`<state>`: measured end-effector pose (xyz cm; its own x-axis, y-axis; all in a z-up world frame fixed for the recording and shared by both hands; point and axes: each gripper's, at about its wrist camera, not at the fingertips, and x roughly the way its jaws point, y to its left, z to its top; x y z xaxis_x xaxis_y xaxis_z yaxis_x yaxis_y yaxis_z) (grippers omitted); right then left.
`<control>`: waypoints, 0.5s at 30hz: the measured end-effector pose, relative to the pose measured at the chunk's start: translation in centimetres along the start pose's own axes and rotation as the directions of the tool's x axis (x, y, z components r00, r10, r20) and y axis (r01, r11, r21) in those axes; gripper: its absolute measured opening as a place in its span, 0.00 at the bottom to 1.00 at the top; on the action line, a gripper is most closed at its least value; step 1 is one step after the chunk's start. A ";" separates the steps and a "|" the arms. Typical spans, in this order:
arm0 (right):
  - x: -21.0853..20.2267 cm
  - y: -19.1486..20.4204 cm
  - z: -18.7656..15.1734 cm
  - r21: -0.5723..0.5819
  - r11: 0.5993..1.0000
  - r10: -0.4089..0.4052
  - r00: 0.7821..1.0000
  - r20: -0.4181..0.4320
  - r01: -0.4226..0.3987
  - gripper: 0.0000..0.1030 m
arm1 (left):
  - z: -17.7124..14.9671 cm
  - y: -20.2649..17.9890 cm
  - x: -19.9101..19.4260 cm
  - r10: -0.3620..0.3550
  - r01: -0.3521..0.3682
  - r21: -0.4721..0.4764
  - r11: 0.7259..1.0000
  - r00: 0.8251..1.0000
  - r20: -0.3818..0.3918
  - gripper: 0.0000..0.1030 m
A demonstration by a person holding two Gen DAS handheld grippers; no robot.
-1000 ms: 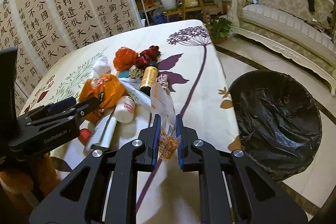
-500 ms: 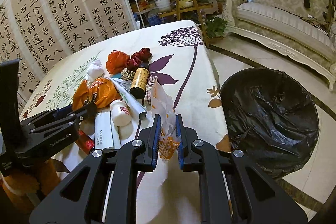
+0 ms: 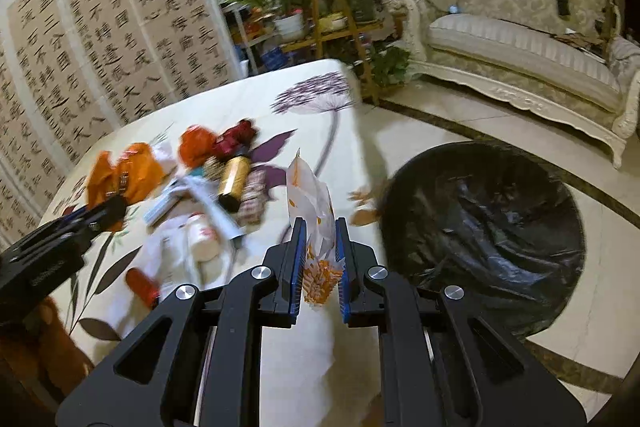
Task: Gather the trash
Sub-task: 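Grasp the orange plastic bag with the left gripper, then carry the orange bag with the left gripper while the right gripper carries the wrapper into the black bin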
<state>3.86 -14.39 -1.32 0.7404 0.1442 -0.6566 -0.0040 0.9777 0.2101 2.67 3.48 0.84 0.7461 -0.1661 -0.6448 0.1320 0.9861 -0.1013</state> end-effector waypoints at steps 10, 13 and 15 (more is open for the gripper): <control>0.0 -7.1 0.5 0.096 0.981 -0.172 0.985 0.036 0.168 0.14 | 0.8 -7.4 2.4 -0.102 0.104 0.084 0.991 0.995 -0.022 0.42; 0.6 -8.8 0.3 0.118 0.975 -0.195 0.981 0.022 0.191 0.14 | 1.0 -10.0 3.6 -0.117 0.119 0.119 0.986 0.993 -0.028 0.42; 1.1 -9.8 0.2 0.125 0.970 -0.212 0.977 0.017 0.208 0.14 | 1.0 -11.5 4.4 -0.125 0.129 0.139 0.982 0.991 -0.038 0.42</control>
<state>4.85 -23.83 -3.90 0.7357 -0.0687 -0.6738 0.2339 0.9594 0.1576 5.08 -8.57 -0.05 0.6983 -0.2874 -0.6556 0.3165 0.9454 -0.0773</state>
